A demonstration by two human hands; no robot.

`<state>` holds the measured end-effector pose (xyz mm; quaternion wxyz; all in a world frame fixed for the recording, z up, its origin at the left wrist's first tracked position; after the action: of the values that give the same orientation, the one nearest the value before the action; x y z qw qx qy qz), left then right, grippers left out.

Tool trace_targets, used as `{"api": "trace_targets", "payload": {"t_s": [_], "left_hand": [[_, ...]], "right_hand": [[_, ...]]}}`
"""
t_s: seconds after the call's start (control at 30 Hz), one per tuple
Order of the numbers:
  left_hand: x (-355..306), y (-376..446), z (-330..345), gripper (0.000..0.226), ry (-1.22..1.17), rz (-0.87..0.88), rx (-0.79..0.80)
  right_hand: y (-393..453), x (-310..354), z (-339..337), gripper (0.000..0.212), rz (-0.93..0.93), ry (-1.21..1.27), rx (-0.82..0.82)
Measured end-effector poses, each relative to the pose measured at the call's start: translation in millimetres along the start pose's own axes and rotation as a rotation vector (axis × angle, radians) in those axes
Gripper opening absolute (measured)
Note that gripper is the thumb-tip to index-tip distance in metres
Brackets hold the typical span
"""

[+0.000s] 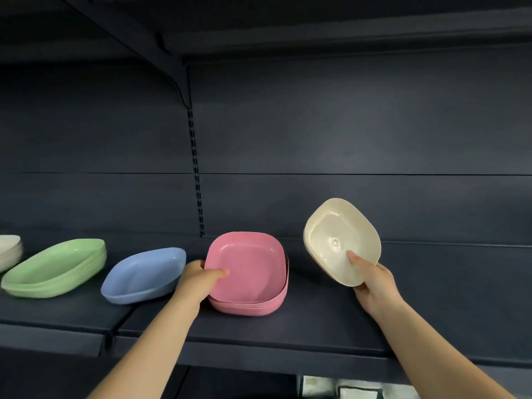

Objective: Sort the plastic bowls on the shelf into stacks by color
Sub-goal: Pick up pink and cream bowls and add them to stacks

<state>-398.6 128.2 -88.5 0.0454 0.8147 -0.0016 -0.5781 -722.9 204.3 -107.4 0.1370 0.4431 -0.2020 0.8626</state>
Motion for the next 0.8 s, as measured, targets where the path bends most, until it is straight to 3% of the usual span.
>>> {"api": "trace_targets", "payload": {"t_s": [0.27,0.47,0.63,0.8], "left_hand": [[10,2,11,0.064,0.056,0.065,0.110],[13,5,15,0.058,0.007,0.105,0.149],[5,5,12,0.068,-0.040,0.106,0.176],[-13,6,-2,0.068,-0.110,0.167,0.095]], "right_hand": [[6,1,1,0.040,-0.029,-0.033,-0.008],[7,0,3,0.040,-0.033,-0.099,0.012],[7,0,5,0.032,-0.038,-0.131,0.039],[11,10,21,0.018,-0.042,-0.270,0.020]]}}
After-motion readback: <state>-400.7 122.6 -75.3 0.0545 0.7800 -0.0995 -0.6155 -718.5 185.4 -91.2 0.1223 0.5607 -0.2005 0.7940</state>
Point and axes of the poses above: each hand's wrist, its own y-axis towards the middle knuckle, its own z-axis out of the palm, x = y × z, the point moved 7 cm from there along y, towards the middle knuckle, and after that the axes turned 10 degrees about z, right-handed, at the moved point
